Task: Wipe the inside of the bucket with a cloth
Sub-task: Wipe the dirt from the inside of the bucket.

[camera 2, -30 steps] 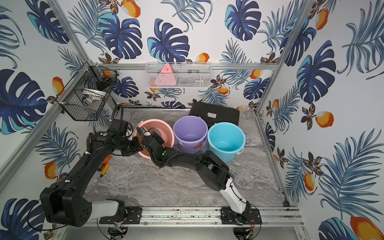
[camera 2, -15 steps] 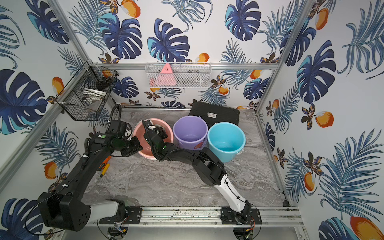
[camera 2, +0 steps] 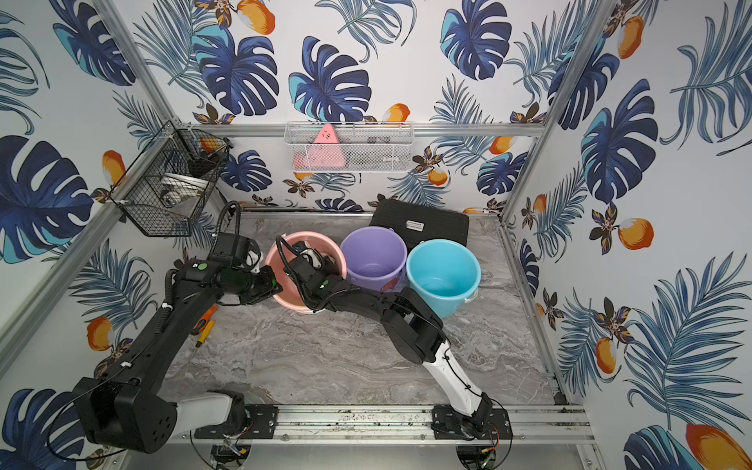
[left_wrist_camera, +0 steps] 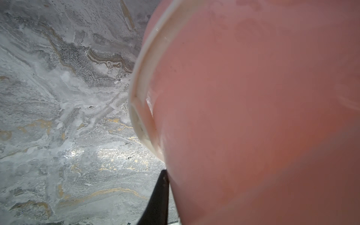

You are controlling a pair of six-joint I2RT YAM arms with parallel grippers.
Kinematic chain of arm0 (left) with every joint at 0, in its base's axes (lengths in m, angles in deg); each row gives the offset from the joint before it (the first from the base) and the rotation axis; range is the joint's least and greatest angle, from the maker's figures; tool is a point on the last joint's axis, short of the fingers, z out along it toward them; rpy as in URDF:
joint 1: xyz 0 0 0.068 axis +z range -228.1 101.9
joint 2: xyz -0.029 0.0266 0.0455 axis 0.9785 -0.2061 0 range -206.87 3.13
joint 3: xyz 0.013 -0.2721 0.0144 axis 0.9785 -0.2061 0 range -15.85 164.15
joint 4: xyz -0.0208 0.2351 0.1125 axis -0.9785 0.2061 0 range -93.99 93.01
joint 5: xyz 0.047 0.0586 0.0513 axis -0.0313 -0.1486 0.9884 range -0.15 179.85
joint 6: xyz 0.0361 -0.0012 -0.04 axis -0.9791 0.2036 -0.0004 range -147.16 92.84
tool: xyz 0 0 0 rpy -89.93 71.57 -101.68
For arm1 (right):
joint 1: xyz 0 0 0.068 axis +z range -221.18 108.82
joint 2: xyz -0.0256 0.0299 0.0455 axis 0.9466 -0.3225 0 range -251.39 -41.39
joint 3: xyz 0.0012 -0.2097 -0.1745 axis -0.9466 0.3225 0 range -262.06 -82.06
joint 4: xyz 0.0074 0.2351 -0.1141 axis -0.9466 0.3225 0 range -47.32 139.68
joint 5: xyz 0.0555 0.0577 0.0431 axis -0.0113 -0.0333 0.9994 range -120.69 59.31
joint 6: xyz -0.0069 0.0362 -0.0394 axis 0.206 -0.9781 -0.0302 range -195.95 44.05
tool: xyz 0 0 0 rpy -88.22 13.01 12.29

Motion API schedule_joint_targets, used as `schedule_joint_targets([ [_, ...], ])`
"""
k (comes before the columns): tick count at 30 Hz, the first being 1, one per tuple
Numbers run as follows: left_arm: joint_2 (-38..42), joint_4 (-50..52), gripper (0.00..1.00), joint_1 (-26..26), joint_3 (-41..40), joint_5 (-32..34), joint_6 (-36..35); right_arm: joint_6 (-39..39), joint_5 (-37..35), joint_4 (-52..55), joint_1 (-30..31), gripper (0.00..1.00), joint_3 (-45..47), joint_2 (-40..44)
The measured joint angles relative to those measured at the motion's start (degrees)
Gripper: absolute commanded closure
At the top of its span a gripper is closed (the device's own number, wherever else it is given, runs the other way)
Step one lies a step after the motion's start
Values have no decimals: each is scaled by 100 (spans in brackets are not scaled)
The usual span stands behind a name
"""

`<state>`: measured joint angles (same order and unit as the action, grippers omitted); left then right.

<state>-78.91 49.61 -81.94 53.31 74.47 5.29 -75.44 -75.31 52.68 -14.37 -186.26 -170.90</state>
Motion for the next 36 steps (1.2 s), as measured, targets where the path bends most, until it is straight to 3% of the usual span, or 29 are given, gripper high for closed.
schedule_joint_targets([
  [4, -35, 46, 100, 0, 15, 50, 4, -501, 1082, 531, -35, 100, -17, 219],
  [9, -55, 13, 100, 13, 15, 330, 66, -890, 2973, 968, -63, 100, -269, 205],
  [14, -81, 76, 100, 15, -48, 404, 66, -1182, 4503, 522, -70, 100, 422, 608],
  [18, -85, 2, 100, 17, -98, 568, 81, -1327, 5110, 63, -61, 100, 986, 1220],
  [22, -96, -138, 100, 20, -129, 693, 109, -1357, 5012, -304, -61, 100, 1504, 1902],
  [27, -122, -177, 100, 20, -136, 752, 109, -1248, 3926, -601, -48, 100, 1875, 2304],
  [36, -125, -214, 100, 22, -153, 649, 92, -420, 2212, -903, 52, 100, 1113, 1589],
])
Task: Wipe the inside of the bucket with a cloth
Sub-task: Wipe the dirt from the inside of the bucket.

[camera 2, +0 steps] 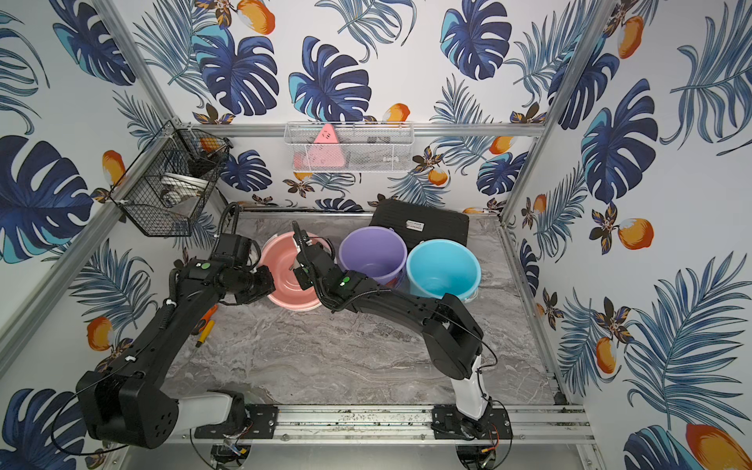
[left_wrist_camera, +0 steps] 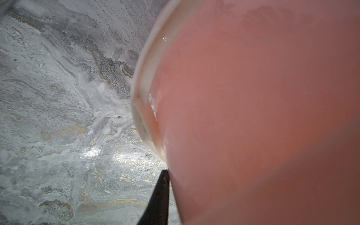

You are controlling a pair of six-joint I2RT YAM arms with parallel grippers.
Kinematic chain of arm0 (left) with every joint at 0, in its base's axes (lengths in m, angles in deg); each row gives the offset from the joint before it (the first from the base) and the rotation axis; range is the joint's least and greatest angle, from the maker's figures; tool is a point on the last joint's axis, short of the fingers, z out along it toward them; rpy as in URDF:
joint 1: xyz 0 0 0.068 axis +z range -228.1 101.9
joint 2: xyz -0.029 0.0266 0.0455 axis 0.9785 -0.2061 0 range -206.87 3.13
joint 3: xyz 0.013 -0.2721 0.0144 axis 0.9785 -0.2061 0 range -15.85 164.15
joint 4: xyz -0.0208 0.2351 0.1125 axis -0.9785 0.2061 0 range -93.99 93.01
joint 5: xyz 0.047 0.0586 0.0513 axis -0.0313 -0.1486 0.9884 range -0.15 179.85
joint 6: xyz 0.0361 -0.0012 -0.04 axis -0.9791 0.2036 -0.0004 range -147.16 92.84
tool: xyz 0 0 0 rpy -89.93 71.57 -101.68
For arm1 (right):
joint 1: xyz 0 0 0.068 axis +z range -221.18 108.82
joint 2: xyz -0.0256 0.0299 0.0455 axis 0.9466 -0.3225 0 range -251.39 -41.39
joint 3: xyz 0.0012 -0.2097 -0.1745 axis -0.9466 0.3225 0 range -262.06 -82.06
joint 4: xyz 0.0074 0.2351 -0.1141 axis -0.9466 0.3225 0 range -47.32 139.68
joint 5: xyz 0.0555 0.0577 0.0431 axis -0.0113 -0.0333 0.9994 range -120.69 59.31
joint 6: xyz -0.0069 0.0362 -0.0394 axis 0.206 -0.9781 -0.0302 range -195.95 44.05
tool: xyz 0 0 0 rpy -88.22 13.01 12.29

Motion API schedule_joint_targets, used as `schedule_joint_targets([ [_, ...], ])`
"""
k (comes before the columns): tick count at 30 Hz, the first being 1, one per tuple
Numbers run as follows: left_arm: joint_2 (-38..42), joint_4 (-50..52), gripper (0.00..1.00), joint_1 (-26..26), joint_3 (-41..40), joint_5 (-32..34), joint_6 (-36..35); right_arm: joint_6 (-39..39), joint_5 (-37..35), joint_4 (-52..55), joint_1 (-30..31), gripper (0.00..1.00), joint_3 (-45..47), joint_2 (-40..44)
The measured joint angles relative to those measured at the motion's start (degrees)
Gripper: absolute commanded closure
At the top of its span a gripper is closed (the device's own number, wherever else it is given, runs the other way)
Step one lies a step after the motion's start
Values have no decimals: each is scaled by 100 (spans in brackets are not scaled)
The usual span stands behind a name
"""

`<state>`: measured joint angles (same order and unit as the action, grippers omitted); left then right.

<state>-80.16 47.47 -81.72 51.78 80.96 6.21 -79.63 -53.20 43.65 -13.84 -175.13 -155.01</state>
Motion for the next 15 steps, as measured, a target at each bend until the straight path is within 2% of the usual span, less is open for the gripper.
schedule_joint_targets([
  [7, -4, -35, 100, 0, -140, -146, -26, 667, -1405, -48, 13, 100, -1003, -1110],
  [11, 37, -81, 100, 0, -142, -105, -26, 951, -2240, -72, 11, 100, -890, -1228],
  [15, 35, -138, 100, -2, -70, 24, -28, 857, -2614, 210, 33, 100, -750, -1145],
])
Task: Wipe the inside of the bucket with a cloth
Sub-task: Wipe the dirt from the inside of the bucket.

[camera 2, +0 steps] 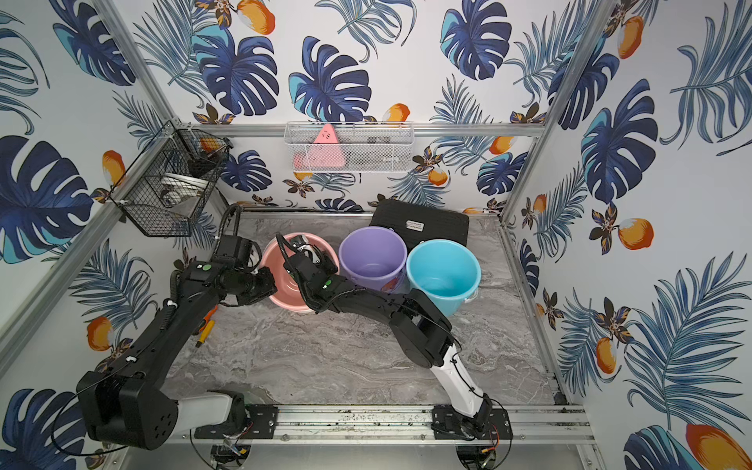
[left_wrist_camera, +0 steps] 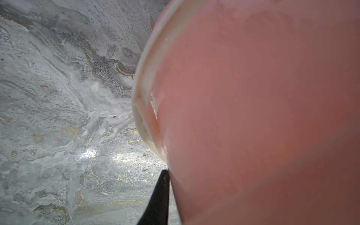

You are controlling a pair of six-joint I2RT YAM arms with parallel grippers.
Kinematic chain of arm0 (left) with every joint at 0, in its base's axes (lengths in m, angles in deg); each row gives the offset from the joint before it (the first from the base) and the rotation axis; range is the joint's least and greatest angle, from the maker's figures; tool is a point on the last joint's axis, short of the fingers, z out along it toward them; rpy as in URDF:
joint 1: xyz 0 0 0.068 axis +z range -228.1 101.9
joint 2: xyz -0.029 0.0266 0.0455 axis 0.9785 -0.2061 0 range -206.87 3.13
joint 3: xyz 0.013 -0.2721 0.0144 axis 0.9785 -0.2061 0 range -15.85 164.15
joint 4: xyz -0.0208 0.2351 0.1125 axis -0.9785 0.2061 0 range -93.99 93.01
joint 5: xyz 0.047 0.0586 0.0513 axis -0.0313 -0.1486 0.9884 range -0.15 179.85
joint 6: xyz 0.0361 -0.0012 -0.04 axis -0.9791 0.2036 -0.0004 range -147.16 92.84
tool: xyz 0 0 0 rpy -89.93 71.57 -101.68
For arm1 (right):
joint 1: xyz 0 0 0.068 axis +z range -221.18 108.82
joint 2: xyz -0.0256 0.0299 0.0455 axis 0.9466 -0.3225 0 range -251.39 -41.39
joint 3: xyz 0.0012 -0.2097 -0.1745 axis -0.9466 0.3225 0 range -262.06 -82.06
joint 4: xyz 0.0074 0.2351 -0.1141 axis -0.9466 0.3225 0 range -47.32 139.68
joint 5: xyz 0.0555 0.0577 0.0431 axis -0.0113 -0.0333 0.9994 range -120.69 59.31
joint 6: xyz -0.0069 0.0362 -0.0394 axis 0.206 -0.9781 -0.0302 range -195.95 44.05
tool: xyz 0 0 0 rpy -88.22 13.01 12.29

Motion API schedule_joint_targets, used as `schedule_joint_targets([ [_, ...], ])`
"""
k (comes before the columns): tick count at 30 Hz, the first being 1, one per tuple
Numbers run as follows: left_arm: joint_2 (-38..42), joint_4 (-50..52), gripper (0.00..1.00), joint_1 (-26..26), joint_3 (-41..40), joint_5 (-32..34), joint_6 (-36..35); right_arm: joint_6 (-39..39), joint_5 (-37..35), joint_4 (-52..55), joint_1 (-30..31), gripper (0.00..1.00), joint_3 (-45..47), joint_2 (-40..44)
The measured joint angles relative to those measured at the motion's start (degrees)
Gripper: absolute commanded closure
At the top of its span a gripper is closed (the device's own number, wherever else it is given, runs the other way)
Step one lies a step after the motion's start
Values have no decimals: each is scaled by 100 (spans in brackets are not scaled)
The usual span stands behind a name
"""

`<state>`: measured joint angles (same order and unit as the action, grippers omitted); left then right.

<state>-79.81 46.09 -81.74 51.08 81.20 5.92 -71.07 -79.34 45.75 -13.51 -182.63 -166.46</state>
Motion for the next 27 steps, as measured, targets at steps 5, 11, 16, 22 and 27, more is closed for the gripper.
schedule_joint_targets([
  [5, -59, 7, 100, -7, 68, -15, -2, -730, 11, 717, 81, 100, 177, 361],
  [11, -140, 68, 100, -9, 94, 44, 28, -1633, 782, 1668, 258, 100, 216, 592],
  [16, -142, 2, 100, 4, 90, 264, 136, -1958, 1775, 2201, 573, 100, -94, 509],
  [22, -142, 203, 100, 2, -20, 393, 127, -2245, 2929, 1816, 914, 100, 177, 678],
  [27, -101, 256, 100, 2, -72, 459, 129, -2583, 3571, 1541, 894, 100, 490, 951],
])
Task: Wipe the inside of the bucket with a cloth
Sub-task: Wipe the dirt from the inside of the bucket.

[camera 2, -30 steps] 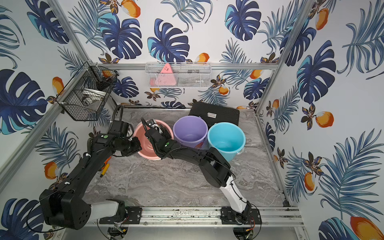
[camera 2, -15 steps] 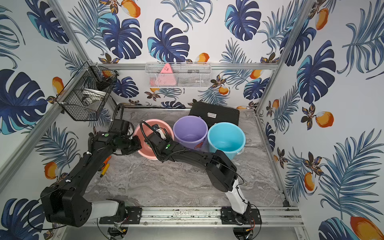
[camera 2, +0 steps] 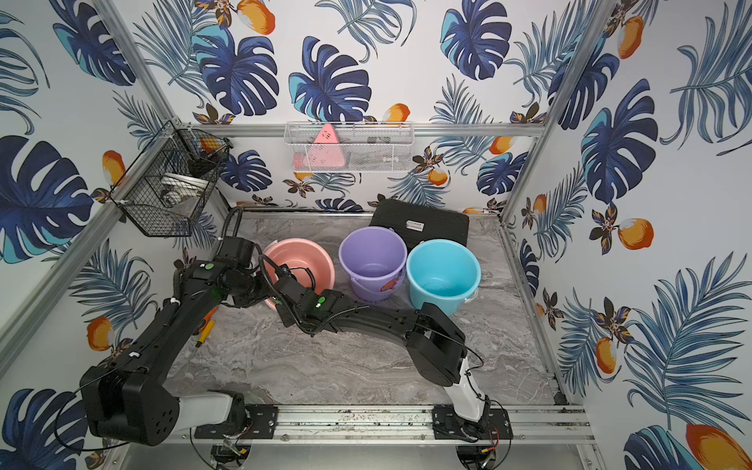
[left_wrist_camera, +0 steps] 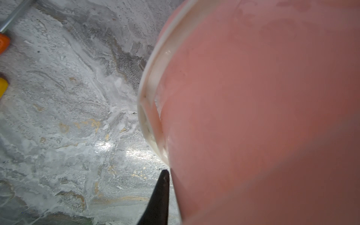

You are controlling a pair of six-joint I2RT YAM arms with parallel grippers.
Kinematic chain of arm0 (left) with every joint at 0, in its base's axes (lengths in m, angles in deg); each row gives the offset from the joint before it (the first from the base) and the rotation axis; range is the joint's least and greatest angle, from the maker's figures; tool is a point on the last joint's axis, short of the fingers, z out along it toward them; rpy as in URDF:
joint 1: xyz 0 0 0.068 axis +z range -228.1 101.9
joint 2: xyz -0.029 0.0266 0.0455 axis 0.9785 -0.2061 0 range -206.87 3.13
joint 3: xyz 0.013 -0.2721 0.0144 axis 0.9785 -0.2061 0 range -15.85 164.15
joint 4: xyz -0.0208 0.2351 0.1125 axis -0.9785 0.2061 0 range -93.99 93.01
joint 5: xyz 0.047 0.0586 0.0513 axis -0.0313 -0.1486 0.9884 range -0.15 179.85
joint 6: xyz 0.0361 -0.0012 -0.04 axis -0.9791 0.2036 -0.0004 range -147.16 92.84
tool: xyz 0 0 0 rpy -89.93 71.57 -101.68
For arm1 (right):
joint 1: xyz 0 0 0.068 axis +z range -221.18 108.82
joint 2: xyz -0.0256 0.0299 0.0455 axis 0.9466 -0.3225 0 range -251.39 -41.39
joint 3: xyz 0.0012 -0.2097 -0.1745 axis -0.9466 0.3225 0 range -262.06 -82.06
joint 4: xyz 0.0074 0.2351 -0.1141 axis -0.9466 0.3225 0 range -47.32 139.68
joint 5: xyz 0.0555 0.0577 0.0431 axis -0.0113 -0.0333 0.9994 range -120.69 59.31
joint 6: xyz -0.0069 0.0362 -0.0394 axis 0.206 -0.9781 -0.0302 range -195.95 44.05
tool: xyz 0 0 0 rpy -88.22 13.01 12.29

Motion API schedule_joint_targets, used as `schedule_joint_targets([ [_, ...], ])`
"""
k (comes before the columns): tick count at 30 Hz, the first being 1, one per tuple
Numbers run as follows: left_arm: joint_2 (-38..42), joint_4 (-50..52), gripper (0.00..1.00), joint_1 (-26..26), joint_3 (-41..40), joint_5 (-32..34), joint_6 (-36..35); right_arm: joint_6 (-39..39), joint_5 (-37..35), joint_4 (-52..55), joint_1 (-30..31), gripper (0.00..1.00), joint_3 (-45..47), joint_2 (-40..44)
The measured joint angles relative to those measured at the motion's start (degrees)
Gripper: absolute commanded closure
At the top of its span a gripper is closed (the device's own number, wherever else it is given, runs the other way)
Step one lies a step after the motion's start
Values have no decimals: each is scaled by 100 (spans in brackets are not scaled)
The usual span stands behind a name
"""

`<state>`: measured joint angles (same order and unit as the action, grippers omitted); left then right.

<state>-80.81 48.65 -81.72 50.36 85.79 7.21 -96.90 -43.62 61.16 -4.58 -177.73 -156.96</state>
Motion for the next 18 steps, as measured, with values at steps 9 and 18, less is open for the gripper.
schedule_joint_targets([
  [9, 4, -365, 100, 17, -24, 125, 170, -393, 1403, -251, 210, 100, 1366, 1108],
  [18, -17, -422, 100, 17, -24, 120, 175, -516, 872, 352, 472, 100, 2592, 2763],
])
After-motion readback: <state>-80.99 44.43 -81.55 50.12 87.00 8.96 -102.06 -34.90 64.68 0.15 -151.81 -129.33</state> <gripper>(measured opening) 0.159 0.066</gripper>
